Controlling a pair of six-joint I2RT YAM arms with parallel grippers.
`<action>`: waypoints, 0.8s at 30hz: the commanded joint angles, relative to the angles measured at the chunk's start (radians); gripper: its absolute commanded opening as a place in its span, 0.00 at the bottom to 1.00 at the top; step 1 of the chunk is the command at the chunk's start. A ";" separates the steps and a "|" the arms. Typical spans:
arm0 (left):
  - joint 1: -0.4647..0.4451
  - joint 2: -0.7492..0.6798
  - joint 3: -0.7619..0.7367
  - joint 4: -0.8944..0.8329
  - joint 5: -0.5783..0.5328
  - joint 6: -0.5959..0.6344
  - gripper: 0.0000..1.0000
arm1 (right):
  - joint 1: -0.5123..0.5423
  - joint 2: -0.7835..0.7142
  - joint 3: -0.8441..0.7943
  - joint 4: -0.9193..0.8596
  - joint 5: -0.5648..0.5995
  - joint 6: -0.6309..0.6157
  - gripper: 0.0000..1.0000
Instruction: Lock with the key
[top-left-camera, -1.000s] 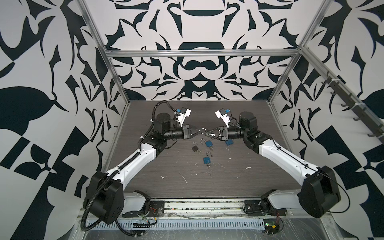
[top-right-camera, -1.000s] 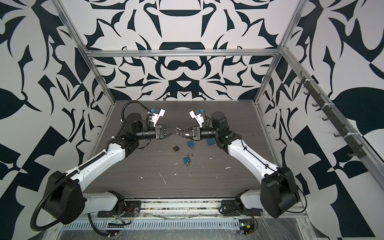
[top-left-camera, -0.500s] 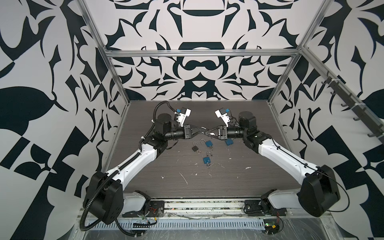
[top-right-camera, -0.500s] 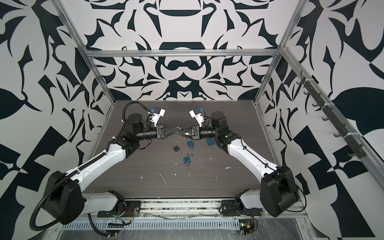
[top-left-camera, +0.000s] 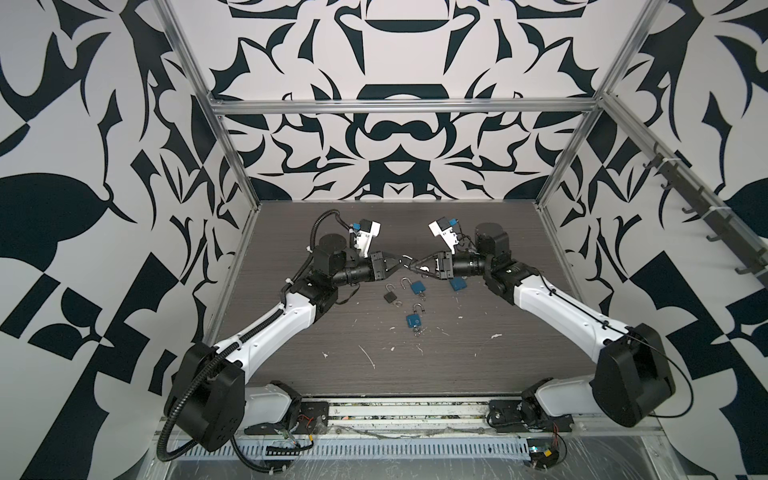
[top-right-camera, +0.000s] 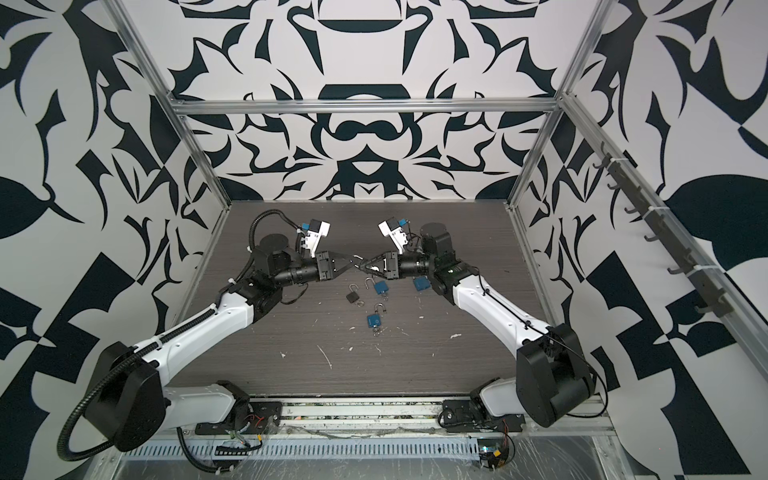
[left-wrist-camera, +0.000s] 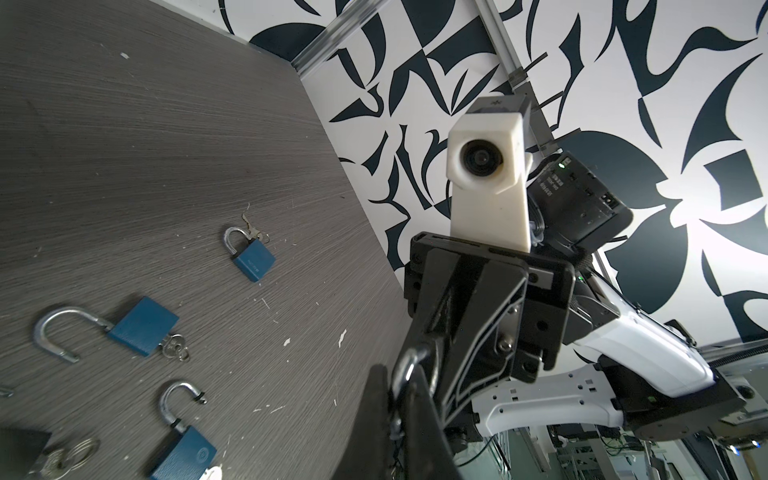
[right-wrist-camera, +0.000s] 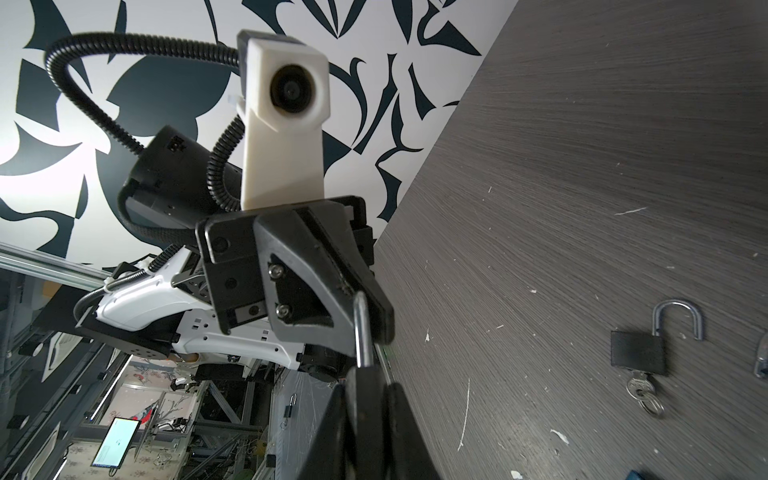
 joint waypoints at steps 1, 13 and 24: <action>-0.163 0.028 -0.031 0.020 0.201 0.042 0.00 | 0.056 0.023 0.099 0.178 0.040 0.032 0.00; -0.210 0.039 -0.064 0.080 0.219 0.012 0.00 | 0.054 0.035 0.116 0.162 0.048 0.005 0.00; -0.151 -0.030 -0.085 0.075 0.104 0.005 0.00 | 0.054 0.024 0.097 0.137 0.026 0.001 0.00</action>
